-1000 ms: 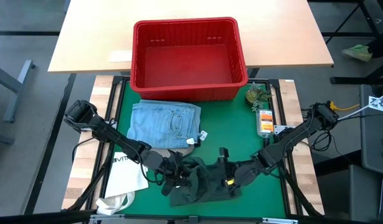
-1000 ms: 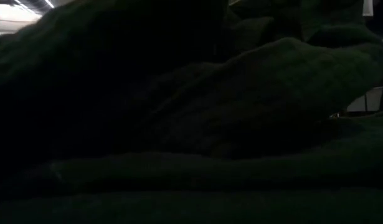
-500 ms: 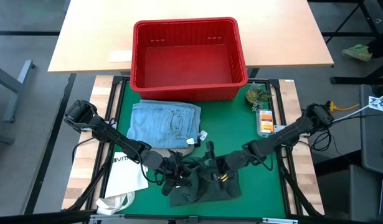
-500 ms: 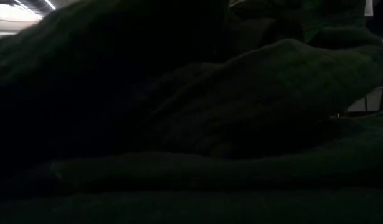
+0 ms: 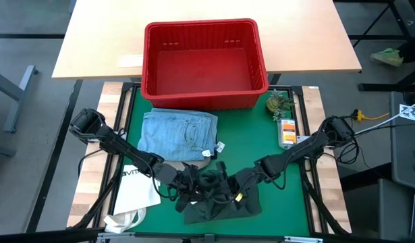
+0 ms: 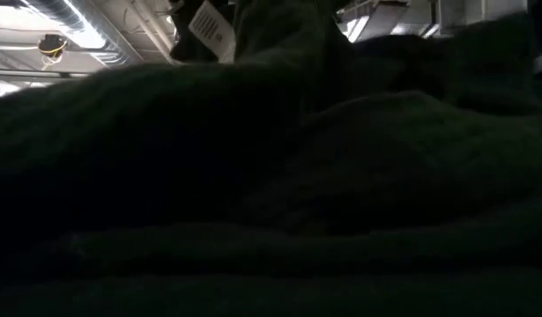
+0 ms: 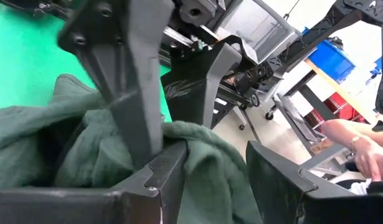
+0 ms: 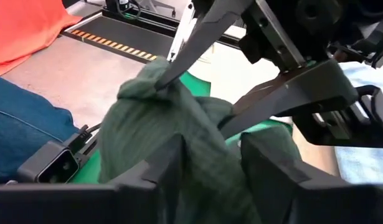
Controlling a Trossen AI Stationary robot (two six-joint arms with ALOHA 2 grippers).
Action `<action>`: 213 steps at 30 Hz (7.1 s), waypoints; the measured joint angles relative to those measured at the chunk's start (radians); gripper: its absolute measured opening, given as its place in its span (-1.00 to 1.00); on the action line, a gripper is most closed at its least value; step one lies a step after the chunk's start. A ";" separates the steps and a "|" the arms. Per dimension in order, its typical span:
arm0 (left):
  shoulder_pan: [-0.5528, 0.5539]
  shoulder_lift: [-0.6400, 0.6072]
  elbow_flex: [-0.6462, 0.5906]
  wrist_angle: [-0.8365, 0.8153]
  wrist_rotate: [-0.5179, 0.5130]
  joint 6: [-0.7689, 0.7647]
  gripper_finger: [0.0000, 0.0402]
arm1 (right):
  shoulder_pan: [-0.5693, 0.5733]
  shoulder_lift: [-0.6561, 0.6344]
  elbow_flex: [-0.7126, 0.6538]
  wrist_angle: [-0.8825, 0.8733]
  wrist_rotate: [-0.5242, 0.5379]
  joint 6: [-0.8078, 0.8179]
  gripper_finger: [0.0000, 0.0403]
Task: Fold Laundry from Bin
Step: Fold the green polo shirt
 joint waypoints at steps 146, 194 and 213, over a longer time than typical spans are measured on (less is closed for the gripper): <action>-0.092 0.084 0.000 -0.302 -0.096 0.053 -0.21 | -0.129 0.068 -0.002 -0.433 -0.217 -0.023 -0.50; -0.049 0.196 0.000 -0.093 -0.215 0.138 -0.21 | -0.083 0.060 0.000 -1.117 -0.516 -0.120 -0.90; 0.053 0.512 0.152 0.108 -0.084 0.264 -0.21 | -0.084 0.060 -0.001 -1.027 -0.562 -0.119 -0.69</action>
